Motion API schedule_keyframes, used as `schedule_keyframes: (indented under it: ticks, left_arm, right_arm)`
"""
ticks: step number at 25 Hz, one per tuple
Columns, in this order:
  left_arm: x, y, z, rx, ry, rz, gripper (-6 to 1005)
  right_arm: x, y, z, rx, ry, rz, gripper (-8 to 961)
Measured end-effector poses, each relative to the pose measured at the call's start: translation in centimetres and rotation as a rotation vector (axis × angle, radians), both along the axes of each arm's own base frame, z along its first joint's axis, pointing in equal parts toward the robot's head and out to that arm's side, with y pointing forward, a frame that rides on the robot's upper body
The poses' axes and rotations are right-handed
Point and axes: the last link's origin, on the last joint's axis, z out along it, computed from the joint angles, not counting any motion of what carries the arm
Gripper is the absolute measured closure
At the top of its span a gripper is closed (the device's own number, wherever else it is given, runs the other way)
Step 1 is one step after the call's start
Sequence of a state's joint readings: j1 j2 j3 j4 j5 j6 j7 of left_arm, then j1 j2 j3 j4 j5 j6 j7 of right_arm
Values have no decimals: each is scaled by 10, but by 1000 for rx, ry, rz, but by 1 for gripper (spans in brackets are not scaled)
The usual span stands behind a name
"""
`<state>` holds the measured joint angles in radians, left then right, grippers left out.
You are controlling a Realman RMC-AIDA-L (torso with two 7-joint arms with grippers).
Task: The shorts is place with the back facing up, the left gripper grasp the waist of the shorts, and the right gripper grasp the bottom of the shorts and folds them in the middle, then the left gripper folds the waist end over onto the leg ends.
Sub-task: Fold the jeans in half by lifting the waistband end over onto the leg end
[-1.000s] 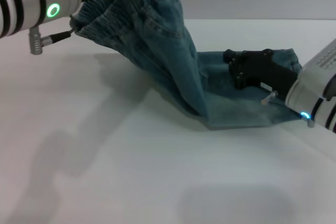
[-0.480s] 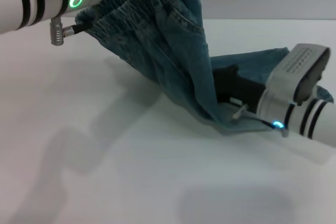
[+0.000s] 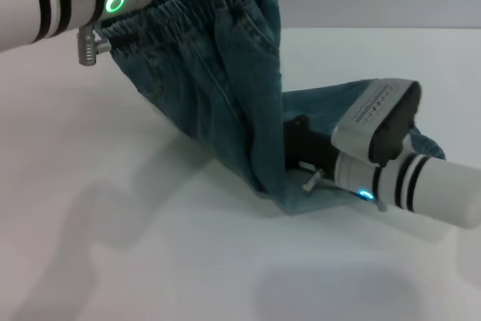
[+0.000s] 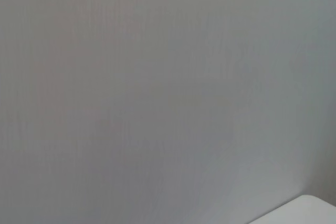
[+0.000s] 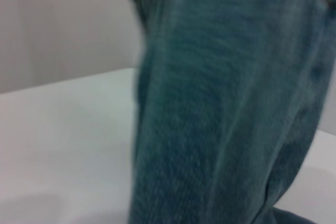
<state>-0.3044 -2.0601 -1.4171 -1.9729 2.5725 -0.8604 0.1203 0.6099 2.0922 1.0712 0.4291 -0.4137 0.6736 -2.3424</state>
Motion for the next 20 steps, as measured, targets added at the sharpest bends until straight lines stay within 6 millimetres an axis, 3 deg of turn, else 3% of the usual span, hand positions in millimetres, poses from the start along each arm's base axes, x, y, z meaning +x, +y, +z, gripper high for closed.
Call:
schedule_keyframes:
  ticks: [8, 11, 20]
  left_arm:
    - [-2, -1, -7, -17, 4, 3, 954]
    - [-1, -2, -8, -21, 2, -1, 953]
    - [6, -5, -26, -48, -22, -38, 951]
  right_arm:
    - [48, 4, 38, 241, 28, -147, 955]
    - [56, 5, 46, 276, 38, -180, 955]
    - [101, -8, 82, 456, 16, -287, 954]
